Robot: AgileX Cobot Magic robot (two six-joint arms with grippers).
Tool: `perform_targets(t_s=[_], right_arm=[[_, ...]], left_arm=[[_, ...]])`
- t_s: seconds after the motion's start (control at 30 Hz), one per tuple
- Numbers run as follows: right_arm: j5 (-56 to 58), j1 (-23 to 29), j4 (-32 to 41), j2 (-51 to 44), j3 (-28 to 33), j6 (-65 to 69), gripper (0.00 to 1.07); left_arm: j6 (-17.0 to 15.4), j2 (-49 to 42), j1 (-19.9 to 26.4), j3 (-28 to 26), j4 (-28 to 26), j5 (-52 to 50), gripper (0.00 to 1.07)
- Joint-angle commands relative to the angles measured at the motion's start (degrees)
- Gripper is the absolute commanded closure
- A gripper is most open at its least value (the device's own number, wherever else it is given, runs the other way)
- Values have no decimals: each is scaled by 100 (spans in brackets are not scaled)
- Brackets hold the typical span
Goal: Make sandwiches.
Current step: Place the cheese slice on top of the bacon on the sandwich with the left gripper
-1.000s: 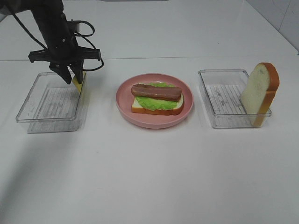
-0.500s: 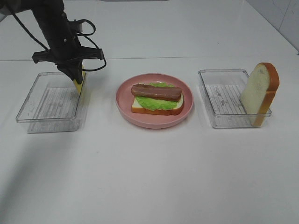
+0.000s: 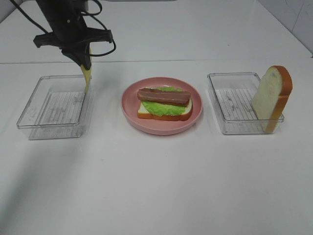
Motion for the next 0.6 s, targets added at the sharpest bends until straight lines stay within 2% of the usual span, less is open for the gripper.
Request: perform_targets(t_s=[0.03,0.2,0.33,0.4,0.5,0.57,0.6], right_arm=[[-40,-11,11,-120,17,29,27],[-40,-11,11,-120,17,29,27],[-40,-11,11,-120,17,29,27],[-40,-11,11,-120,17,29,27],[-40,-11,11,-120,17,29,27],[-40,-11,11,-120,17,29,27],[-40,-11,11,-120,17,29,27]], left_arm=[[-69,-304,-166,-23,-69,504,107],[-34,-584,-435,-23,-183,458,107],[120,-602,-602,-52,-424,372,107],[350,-510,-796,-80,-934,29,107],[418,-493,-825,-80,-1066,-69,107],[424,-332,-888,-80,-1776,-390,107],[424,-332,-888,-80,-1776,-390,107]])
